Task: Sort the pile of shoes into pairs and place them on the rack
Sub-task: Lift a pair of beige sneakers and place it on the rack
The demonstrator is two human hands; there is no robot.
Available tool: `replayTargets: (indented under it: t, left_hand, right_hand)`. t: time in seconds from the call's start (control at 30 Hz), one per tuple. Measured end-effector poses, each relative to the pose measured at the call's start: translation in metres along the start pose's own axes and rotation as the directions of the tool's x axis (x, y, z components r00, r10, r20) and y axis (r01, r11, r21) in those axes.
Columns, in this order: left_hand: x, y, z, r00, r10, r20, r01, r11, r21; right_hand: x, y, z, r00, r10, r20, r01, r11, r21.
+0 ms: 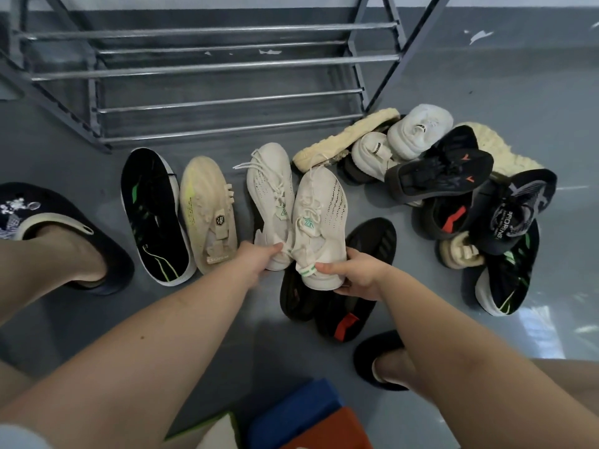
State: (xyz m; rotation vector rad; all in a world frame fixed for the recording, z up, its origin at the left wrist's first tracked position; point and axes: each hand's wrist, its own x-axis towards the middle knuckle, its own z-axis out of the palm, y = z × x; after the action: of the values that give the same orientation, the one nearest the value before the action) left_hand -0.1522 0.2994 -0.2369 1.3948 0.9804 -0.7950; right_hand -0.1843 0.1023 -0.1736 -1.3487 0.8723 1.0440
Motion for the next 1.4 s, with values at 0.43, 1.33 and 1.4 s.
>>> replayTargets:
  t: [0.43, 1.33, 1.4]
  left_hand:
    - [-0.085, 0.023, -0.052, 0.91, -0.025, 0.415, 0.087, 0.988, -0.131]
    - [-0.269, 0.134, -0.081, 0.814, 0.448, 0.37, -0.342, 0.884, -0.318]
    - [-0.285, 0.14, -0.085, 0.809, 0.468, 0.356, -0.362, 0.873, -0.326]
  right_hand:
    - [-0.053, -0.015, 0.03, 0.994, -0.093, -0.05, 0.103, 0.953, 0.286]
    - [-0.24, -0.111, 0.056, 0.841, -0.54, -0.017, 0.533, 0.825, 0.189]
    - [-0.256, -0.115, 0.059, 0.826, -0.563, -0.002, 0.555, 0.814, 0.174]
